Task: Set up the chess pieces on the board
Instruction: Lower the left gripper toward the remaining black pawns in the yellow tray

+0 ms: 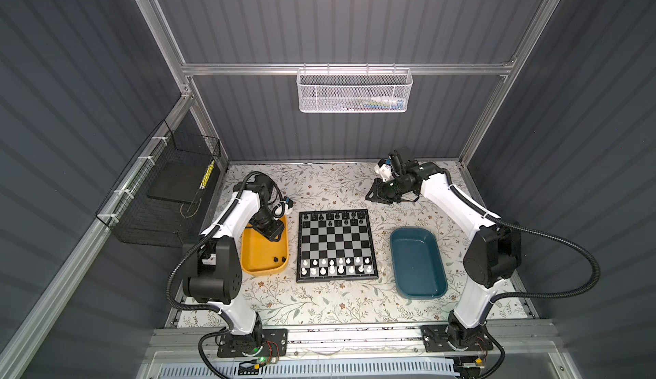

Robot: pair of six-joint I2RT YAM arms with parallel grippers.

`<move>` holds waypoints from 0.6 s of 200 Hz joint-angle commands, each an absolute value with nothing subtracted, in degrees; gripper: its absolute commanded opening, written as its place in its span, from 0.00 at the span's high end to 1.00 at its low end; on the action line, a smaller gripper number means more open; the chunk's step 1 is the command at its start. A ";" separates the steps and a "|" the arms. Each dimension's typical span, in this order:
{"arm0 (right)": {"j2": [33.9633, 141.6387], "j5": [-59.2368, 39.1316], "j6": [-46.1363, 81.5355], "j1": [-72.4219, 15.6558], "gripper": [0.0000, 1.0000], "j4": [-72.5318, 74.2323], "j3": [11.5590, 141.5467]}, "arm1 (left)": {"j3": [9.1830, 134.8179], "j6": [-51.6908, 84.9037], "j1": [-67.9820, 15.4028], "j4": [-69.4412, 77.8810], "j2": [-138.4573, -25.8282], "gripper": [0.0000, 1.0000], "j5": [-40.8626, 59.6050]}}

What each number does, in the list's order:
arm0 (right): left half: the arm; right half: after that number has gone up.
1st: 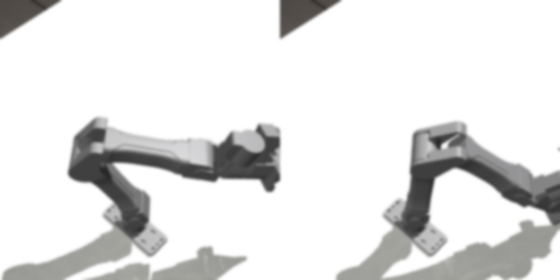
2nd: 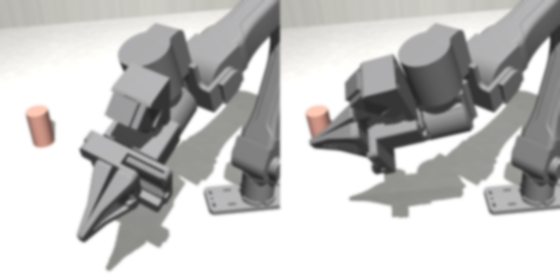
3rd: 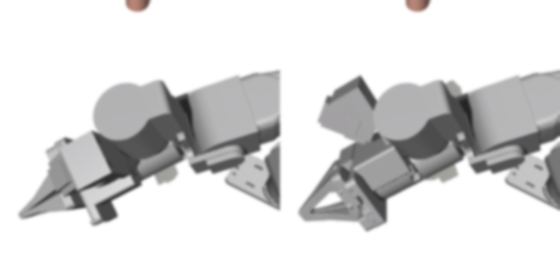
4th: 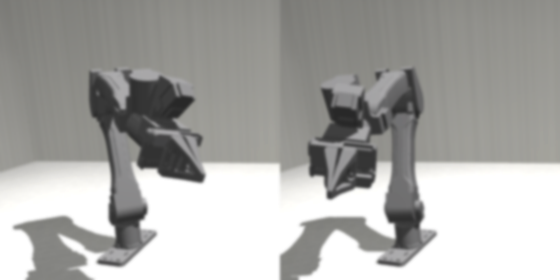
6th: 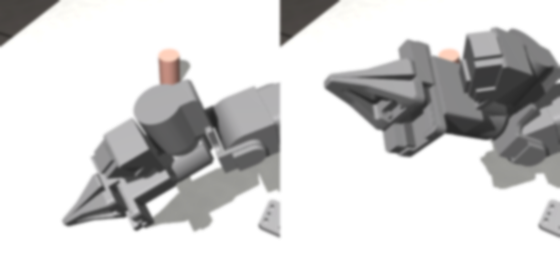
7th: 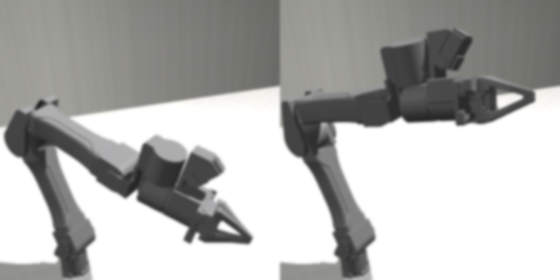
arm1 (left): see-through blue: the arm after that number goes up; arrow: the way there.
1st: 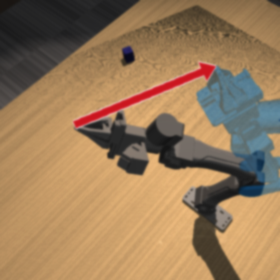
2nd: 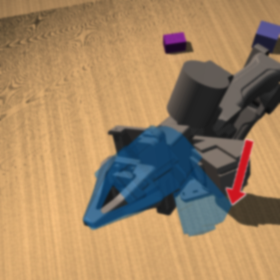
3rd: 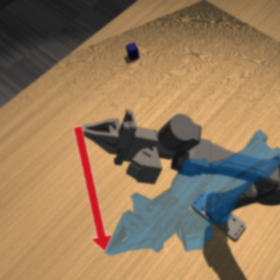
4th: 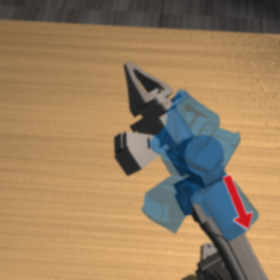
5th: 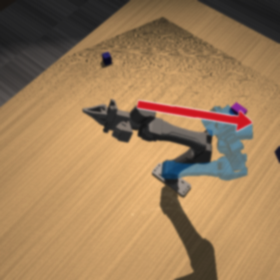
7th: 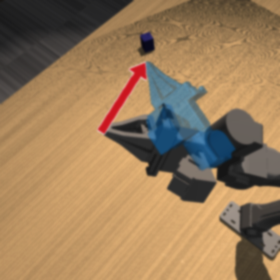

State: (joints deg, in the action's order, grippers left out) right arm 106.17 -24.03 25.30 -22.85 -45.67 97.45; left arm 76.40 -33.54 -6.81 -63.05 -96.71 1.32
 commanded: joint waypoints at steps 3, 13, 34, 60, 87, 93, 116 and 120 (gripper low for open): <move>108.13 -23.54 25.90 -22.24 0.73 -49.42 101.64 | 74.62 -32.71 -6.59 -60.29 -94.32 0.50 2.11; 108.64 -23.57 26.27 -22.13 0.73 -49.49 102.48 | 73.91 -32.52 -6.42 -59.61 -94.11 0.51 2.03; 109.60 -23.38 27.19 -21.75 0.73 -49.75 103.76 | 72.14 -32.83 -6.18 -58.87 -93.65 0.53 1.96; 110.56 -23.62 28.16 -21.43 0.73 -49.55 104.63 | 69.53 -33.17 -5.98 -59.29 -92.36 0.54 3.33; 111.86 -24.08 28.73 -21.36 0.73 -49.62 105.68 | 67.47 -32.98 -5.59 -59.62 -91.51 0.55 3.82; 112.16 -24.26 28.76 -21.31 0.73 -49.65 105.96 | 67.18 -32.91 -5.54 -59.72 -91.42 0.55 4.07; 112.92 -24.59 28.63 -21.27 0.73 -49.94 106.99 | 66.06 -32.41 -5.54 -59.08 -91.66 0.55 4.10; 112.94 -24.63 28.57 -21.27 0.73 -50.09 107.20 | 65.97 -32.23 -5.47 -59.06 -91.75 0.55 4.18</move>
State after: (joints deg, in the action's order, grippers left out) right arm 112.03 -24.01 28.27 -21.43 -48.38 105.21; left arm 67.20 -33.17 -5.89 -58.78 -92.73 2.61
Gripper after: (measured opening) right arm 0.273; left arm 0.453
